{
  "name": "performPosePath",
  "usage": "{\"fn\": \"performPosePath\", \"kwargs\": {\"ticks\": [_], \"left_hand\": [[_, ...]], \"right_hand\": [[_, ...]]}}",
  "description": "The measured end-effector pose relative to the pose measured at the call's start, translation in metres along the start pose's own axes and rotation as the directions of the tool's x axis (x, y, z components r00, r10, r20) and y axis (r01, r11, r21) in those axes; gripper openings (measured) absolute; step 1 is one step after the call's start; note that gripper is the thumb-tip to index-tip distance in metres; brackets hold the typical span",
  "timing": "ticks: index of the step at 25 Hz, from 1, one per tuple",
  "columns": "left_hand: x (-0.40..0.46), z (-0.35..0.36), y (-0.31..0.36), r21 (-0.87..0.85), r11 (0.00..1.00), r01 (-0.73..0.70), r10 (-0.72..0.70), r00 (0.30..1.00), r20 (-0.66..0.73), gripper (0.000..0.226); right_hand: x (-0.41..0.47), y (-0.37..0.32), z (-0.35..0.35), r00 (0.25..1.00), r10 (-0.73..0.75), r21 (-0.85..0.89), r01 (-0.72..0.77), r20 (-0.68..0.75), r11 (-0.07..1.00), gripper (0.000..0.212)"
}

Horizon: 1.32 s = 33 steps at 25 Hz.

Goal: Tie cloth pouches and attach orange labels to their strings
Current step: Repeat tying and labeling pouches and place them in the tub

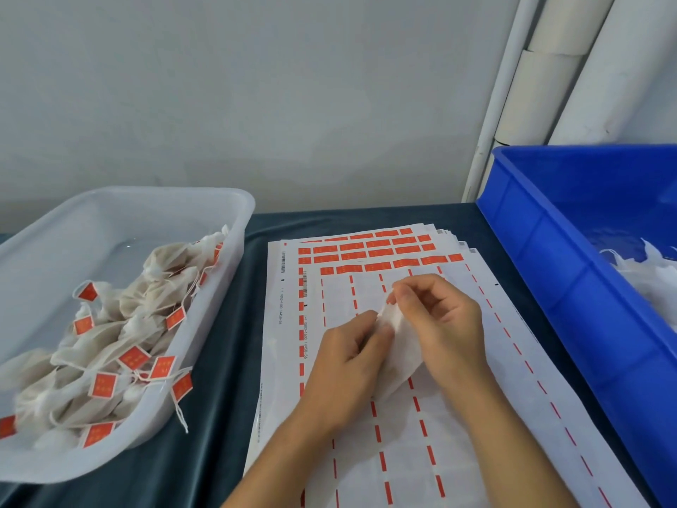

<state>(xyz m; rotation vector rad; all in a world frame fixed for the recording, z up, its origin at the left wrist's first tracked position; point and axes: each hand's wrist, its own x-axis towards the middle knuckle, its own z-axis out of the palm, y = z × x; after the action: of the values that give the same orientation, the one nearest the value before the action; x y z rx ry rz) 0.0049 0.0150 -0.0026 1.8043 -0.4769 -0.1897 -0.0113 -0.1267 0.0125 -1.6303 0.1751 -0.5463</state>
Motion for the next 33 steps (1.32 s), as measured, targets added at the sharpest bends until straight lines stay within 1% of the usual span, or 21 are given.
{"fn": "performPosePath", "kwargs": {"ticks": [3,4,7,9,12,13,15,17,19,20,21,22,24,26,27,28,30,33], "left_hand": [[-0.002,-0.001,0.003,0.033,0.999,-0.029,0.028,0.999,0.03,0.039],[-0.003,-0.001,0.004,0.072,0.997,-0.039,0.036,0.998,0.041,0.04],[-0.002,-0.001,0.002,0.213,0.975,-0.069,0.052,0.995,0.086,0.045],[-0.002,-0.001,-0.002,0.247,0.967,-0.07,0.044,0.993,0.11,0.049],[-0.002,0.0,-0.004,0.244,0.968,-0.053,0.019,0.99,0.138,0.051],[-0.003,0.001,-0.004,0.241,0.969,-0.049,0.014,0.989,0.147,0.049],[-0.003,0.001,-0.003,0.227,0.973,-0.033,-0.002,0.988,0.151,0.044],[-0.002,-0.004,0.001,0.129,0.992,0.01,-0.03,0.987,0.155,0.041],[0.0,-0.01,0.005,-0.027,0.998,0.061,-0.056,0.985,0.162,0.038],[0.0,-0.013,0.006,-0.093,0.991,0.091,-0.075,0.984,0.164,0.037],[0.001,-0.016,0.006,-0.144,0.982,0.12,-0.097,0.983,0.157,0.037],[0.001,-0.019,0.006,-0.185,0.972,0.146,-0.122,0.983,0.137,0.038],[0.001,-0.023,0.008,-0.251,0.948,0.196,-0.185,0.98,0.069,0.039],[0.003,-0.025,0.008,-0.316,0.922,0.224,-0.232,0.973,0.012,0.043],[0.004,-0.025,0.008,-0.327,0.916,0.232,-0.247,0.969,-0.004,0.047],[0.005,-0.025,0.008,-0.318,0.919,0.234,-0.251,0.968,-0.012,0.048],[0.005,-0.022,0.009,-0.276,0.937,0.212,-0.225,0.974,-0.016,0.041],[0.005,-0.019,0.011,-0.209,0.964,0.162,-0.165,0.986,-0.001,0.045]], "right_hand": [[0.001,0.002,0.002,0.997,0.08,0.052,-0.078,-0.02,0.996,0.01],[0.002,0.003,0.002,0.993,0.114,0.081,-0.11,-0.043,0.991,0.011],[0.007,0.005,-0.003,0.963,0.223,0.241,-0.183,-0.151,0.953,0.015],[0.01,0.005,-0.008,0.937,0.274,0.328,-0.194,-0.218,0.925,0.017],[0.012,0.004,-0.014,0.892,0.348,0.465,-0.188,-0.287,0.865,0.013],[0.013,0.003,-0.015,0.888,0.359,0.508,-0.175,-0.289,0.843,0.012],[0.012,0.001,-0.013,0.904,0.347,0.547,-0.164,-0.249,0.821,0.015],[0.01,-0.001,-0.01,0.941,0.291,0.517,-0.164,-0.175,0.84,0.022],[0.008,-0.002,-0.007,0.966,0.235,0.445,-0.162,-0.112,0.881,0.02],[0.008,-0.002,-0.005,0.968,0.226,0.408,-0.166,-0.104,0.898,0.017],[0.008,-0.002,-0.004,0.968,0.226,0.384,-0.168,-0.11,0.908,0.014],[0.008,-0.001,-0.004,0.966,0.222,0.365,-0.162,-0.128,0.917,0.017],[0.009,0.001,-0.005,0.964,0.19,0.293,-0.13,-0.184,0.947,0.029],[0.008,-0.001,-0.006,0.97,0.096,0.15,-0.063,-0.223,0.987,0.033],[0.007,-0.002,-0.006,0.977,0.038,0.066,-0.025,-0.209,0.998,0.034],[0.005,-0.002,-0.005,0.986,-0.019,-0.003,0.019,-0.165,1.0,0.034],[0.002,-0.002,-0.002,0.995,-0.097,-0.067,0.096,-0.006,0.993,0.034],[-0.001,-0.003,0.001,0.965,-0.081,-0.093,0.107,0.251,0.99,0.04]]}}
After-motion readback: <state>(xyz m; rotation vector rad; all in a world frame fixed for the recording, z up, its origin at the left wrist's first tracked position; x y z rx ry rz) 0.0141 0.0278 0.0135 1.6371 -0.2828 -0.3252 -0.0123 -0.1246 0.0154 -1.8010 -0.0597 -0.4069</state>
